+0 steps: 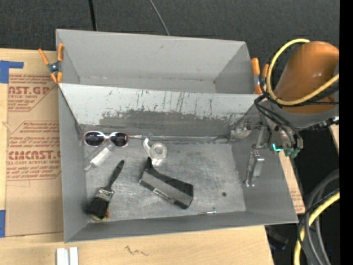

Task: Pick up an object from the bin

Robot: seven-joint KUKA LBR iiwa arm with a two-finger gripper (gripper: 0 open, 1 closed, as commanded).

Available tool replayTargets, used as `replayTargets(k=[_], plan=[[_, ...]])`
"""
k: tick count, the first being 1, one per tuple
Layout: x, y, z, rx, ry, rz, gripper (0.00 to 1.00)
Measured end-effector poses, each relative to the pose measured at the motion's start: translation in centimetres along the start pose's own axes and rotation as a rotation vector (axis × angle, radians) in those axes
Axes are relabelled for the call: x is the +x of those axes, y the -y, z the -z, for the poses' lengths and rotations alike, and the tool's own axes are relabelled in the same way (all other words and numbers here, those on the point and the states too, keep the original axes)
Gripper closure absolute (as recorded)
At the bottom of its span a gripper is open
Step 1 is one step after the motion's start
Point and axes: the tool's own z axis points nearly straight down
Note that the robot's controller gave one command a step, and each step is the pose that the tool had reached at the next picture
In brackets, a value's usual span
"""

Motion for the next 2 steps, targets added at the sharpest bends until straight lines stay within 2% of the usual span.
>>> replayTargets(k=[1, 2], plan=[[-0.2, 0.0, 0.4, 0.001, 0.008, 0.001, 0.0], [-0.4, -3.2, -6.0, 0.002, 0.013, 0.019, 0.0]])
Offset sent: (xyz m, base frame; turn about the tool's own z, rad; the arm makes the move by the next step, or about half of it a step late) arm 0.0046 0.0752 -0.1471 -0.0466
